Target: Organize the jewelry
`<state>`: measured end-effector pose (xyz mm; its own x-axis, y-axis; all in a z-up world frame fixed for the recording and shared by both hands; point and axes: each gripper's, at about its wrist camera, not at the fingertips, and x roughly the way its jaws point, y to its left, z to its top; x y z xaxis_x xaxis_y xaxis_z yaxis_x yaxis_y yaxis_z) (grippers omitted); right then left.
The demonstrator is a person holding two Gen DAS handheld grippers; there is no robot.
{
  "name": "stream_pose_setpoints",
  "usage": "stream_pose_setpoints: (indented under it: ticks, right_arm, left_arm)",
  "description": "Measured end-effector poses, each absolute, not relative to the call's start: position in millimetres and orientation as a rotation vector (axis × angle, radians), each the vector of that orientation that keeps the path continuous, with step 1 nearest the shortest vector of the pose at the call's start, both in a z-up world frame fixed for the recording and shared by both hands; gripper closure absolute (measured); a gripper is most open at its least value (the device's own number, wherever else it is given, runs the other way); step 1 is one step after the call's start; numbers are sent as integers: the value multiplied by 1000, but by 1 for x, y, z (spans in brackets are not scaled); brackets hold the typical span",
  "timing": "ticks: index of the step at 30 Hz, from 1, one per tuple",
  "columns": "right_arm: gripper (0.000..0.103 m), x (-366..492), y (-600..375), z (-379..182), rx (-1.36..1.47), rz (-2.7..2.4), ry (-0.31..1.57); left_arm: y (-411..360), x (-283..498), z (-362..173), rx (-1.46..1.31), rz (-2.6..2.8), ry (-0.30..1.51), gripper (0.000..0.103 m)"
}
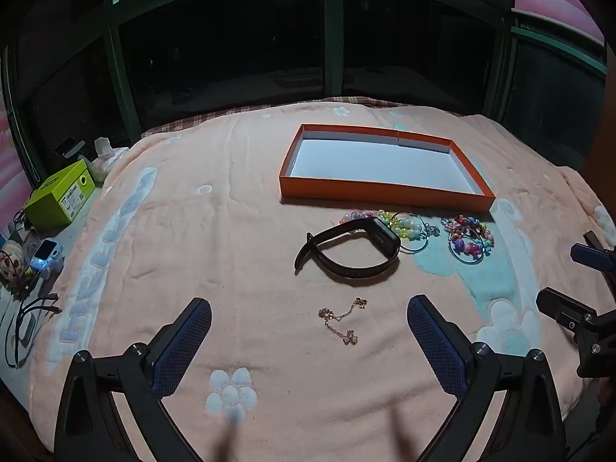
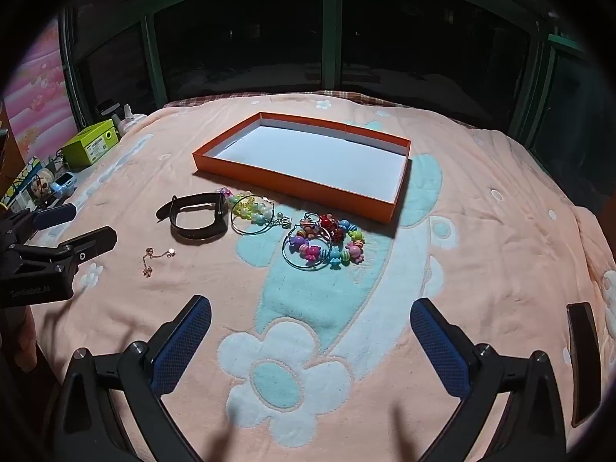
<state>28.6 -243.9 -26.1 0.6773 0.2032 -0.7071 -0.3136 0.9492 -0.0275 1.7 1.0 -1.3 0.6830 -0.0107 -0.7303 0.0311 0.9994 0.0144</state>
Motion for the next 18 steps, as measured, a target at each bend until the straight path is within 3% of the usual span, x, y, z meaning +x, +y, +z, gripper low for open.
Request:
stream_pose_setpoints:
  ticks: [18]
  right_arm:
    - [0, 27, -239, -24, -155, 303, 779]
  left_arm:
    - [10, -7, -8, 8, -10, 819, 0]
